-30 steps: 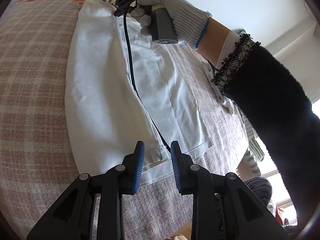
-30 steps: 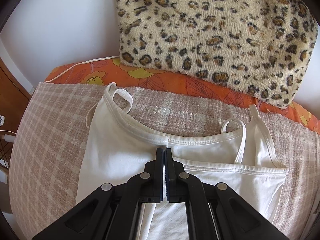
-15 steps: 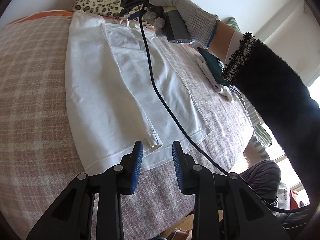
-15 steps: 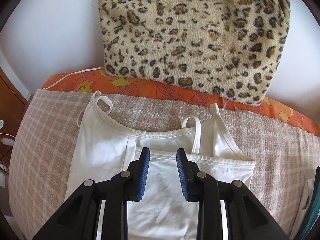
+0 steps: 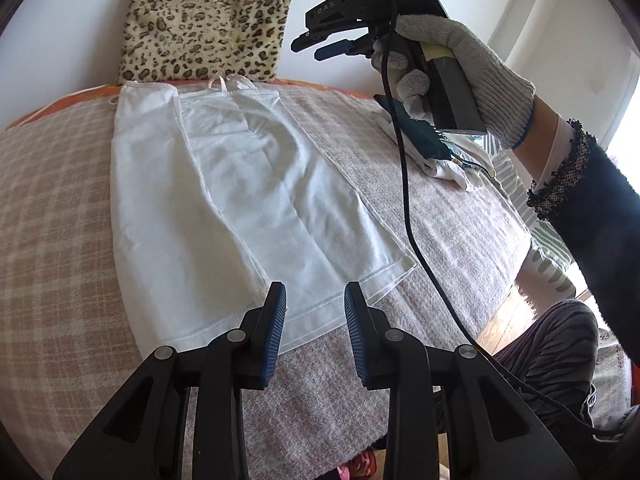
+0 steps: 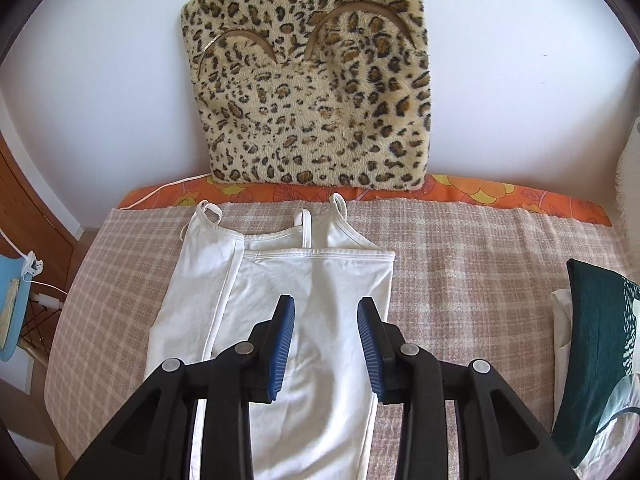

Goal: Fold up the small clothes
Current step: 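Move the left gripper to the opposite side edge of the camisole, then grasp that side edge with the left gripper, fold it over the center, release, then bring both grippers to the hem of the folded camisole, then grasp the hem with both grippers and lift it, then fold the held hem with both grippers toward the straps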

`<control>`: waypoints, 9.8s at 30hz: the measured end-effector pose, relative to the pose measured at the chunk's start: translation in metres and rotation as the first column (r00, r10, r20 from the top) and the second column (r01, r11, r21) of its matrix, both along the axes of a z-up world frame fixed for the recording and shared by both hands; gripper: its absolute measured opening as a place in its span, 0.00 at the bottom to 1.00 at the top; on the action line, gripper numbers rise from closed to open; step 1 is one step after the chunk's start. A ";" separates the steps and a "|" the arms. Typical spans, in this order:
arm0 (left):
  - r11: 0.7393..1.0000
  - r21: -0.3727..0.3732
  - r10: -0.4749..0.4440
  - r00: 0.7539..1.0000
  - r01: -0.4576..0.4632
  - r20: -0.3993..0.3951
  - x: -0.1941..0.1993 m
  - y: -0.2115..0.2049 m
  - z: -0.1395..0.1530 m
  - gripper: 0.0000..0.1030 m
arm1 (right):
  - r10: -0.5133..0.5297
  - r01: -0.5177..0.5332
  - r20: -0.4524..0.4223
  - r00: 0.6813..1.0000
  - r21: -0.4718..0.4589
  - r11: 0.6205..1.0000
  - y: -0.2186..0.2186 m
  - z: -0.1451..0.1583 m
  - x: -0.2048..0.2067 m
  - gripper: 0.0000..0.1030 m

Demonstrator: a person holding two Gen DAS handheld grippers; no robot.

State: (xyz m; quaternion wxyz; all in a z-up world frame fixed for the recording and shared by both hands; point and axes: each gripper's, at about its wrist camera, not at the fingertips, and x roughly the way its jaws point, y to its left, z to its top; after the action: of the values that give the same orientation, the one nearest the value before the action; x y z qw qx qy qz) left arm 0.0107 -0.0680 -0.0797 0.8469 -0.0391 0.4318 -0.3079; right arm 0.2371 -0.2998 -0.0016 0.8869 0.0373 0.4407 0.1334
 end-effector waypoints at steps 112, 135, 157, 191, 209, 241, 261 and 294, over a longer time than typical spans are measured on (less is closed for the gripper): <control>0.997 -0.010 0.083 0.995 -0.082 0.058 -0.001 -0.033 -0.002 0.03 | 0.152 -0.150 -0.040 0.988 0.051 0.987 0.095 -0.056 0.109 0.01; 0.990 0.018 0.140 0.990 -0.140 -0.025 -0.006 -0.008 -0.010 0.13 | 0.208 -0.204 -0.044 0.977 0.084 0.975 0.115 -0.052 0.092 0.43; 0.936 -0.106 0.305 0.924 -0.336 -0.232 -0.004 0.088 -0.011 0.41 | 0.151 -0.118 -0.191 0.970 0.174 0.978 -0.017 -0.082 -0.149 0.44; 0.948 0.022 0.316 0.936 -0.317 -0.154 -0.004 0.088 -0.023 0.14 | 0.270 -0.287 -0.134 0.954 -0.134 0.948 0.032 -0.097 -0.212 0.03; 0.965 0.077 0.256 0.964 -0.251 -0.068 0.012 0.076 -0.009 0.14 | 0.495 -0.499 -0.079 0.865 -0.048 0.865 0.108 -0.107 -0.217 0.15; 0.948 -0.116 0.251 0.920 -0.296 -0.301 0.011 0.107 -0.036 0.05 | 0.308 -0.202 -0.211 0.928 0.410 0.890 0.000 -0.131 -0.193 0.06; 0.897 -0.270 0.278 0.921 -0.351 -0.272 0.053 0.109 0.003 0.04 | 0.249 -0.097 -0.138 0.959 0.664 0.741 -0.029 -0.098 -0.155 0.03; 0.865 -0.159 0.416 0.858 -0.476 -0.302 0.156 0.106 -0.025 0.04 | 0.091 0.107 -0.278 0.956 0.621 0.776 -0.016 -0.132 -0.044 0.07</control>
State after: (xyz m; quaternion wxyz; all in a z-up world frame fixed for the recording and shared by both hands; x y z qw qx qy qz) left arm 0.1663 0.0379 -0.1042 0.8217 -0.2752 0.4785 -0.1418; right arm 0.1929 -0.3156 -0.1338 0.7485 0.3529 0.4964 0.2622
